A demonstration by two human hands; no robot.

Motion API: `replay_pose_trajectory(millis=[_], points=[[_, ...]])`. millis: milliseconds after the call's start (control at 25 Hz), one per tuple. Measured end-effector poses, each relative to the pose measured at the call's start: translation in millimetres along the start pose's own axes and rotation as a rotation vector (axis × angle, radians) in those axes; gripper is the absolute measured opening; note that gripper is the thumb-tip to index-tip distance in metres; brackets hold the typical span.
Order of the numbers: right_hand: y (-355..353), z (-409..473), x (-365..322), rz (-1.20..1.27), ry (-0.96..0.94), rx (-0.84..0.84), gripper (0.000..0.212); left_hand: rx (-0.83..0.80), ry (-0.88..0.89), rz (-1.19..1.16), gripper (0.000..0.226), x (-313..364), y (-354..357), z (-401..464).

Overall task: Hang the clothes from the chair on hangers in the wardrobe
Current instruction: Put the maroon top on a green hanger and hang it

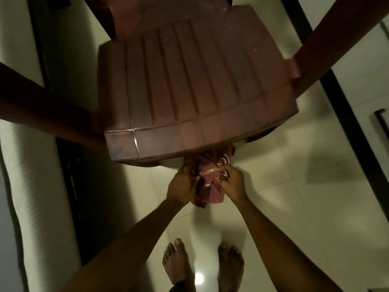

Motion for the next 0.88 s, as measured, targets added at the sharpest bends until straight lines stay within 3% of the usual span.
replay_pose_trajectory(millis=[320, 520, 720, 880], points=[[-115, -97, -119, 0.129, 0.001, -0.008, 0.028, -0.064, 0.034, 0.060, 0.043, 95, -95, -77], [-212, -177, -219, 0.193, -0.074, -0.002, 0.029, 0.037, 0.040, -0.164, 0.062, 180, -176, -148], [-308, -257, -308, 0.195, -0.173, 0.040, 0.029, 0.103, -0.177, -0.460, 0.063, 252, -247, -221], [-376, -315, -364, 0.233, -0.268, 0.054, 0.026, -0.086, -0.436, -0.837, 0.068, 315, -283, -282]])
Point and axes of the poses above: each hand's wrist, its own z-axis towards the middle knuckle, its own y-axis out of the palm, x = y × z, the point moved 4 cm from there along z, towards the middle knuckle, and after that the axes turned 4 degrees about -z, right-handed, at the moved point
